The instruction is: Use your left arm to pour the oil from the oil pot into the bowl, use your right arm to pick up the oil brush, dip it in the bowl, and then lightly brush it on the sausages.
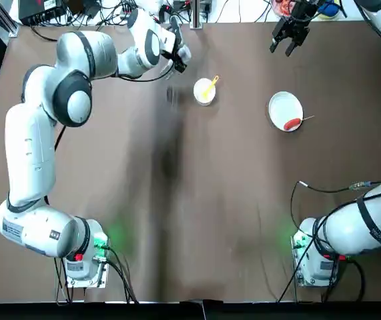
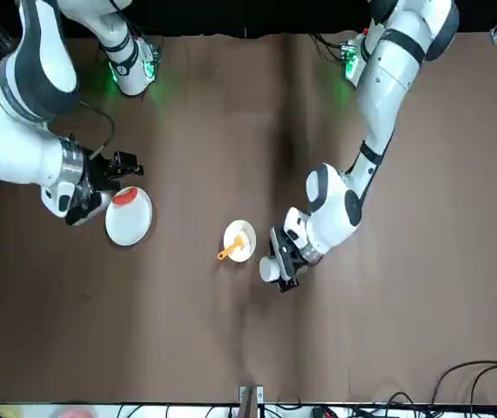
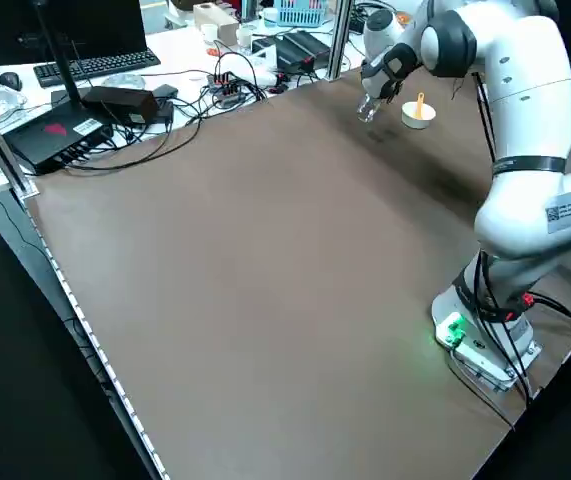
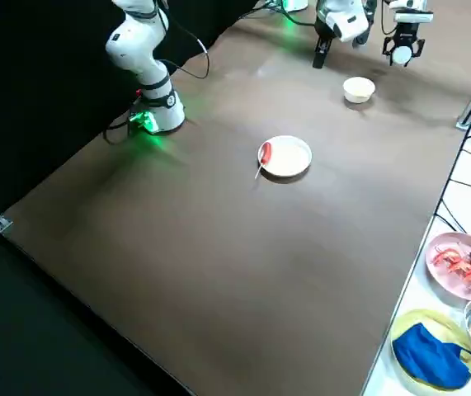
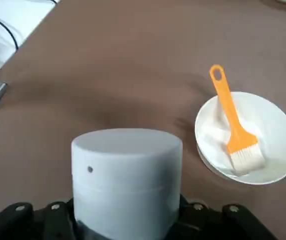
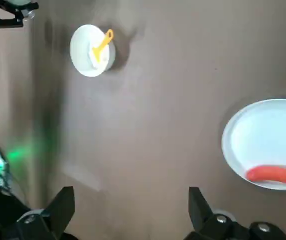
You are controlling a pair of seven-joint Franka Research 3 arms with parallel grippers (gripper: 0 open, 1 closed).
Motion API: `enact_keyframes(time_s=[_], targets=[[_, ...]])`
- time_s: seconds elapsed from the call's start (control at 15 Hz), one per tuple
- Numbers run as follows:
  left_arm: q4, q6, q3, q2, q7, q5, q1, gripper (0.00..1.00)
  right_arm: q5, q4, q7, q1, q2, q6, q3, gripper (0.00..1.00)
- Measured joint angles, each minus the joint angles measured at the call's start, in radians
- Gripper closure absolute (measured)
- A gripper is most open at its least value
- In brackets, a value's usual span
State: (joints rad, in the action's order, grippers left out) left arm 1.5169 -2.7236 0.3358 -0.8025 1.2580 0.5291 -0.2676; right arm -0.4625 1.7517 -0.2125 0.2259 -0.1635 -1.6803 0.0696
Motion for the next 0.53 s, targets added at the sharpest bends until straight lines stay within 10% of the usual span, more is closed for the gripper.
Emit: enact_keyframes(time_s=[0.53], targets=[[-0.025, 0.209, 0.039, 0.001, -0.025, 0.0, 0.119, 0.45, -0.183, -0.018, -0.009, 0.107, -0.174, -0.207, -0.008, 0.0]])
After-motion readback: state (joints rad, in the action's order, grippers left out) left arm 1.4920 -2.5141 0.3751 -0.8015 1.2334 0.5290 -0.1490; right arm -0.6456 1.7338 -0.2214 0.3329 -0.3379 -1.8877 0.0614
